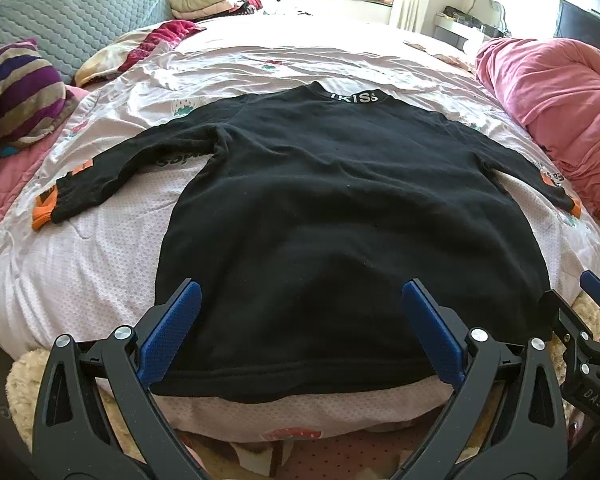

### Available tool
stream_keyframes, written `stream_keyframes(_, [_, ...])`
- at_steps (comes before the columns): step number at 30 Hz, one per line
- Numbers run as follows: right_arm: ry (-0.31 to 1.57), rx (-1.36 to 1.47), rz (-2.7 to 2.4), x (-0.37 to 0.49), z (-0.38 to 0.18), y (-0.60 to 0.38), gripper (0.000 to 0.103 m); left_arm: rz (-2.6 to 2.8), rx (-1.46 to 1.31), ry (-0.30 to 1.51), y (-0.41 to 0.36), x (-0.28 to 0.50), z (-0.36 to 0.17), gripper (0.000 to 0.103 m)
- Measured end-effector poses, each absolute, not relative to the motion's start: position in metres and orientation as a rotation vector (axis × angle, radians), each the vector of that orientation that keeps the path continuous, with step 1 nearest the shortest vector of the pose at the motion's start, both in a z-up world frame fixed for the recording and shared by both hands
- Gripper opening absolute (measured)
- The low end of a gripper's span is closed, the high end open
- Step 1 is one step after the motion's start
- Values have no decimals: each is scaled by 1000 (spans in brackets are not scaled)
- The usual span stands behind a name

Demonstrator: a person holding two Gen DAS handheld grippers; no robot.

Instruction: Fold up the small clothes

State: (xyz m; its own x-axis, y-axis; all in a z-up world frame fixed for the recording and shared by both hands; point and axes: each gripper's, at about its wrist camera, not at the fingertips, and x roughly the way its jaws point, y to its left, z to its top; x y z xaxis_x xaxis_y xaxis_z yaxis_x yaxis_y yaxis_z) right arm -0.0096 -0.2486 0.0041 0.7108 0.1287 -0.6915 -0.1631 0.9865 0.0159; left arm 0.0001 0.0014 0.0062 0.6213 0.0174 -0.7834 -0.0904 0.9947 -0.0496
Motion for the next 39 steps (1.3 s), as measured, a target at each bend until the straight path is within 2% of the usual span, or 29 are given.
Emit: stream_keyframes(39, [767,-48,149,-8,-1,-253,99,64,-84,897,0,1,8,94])
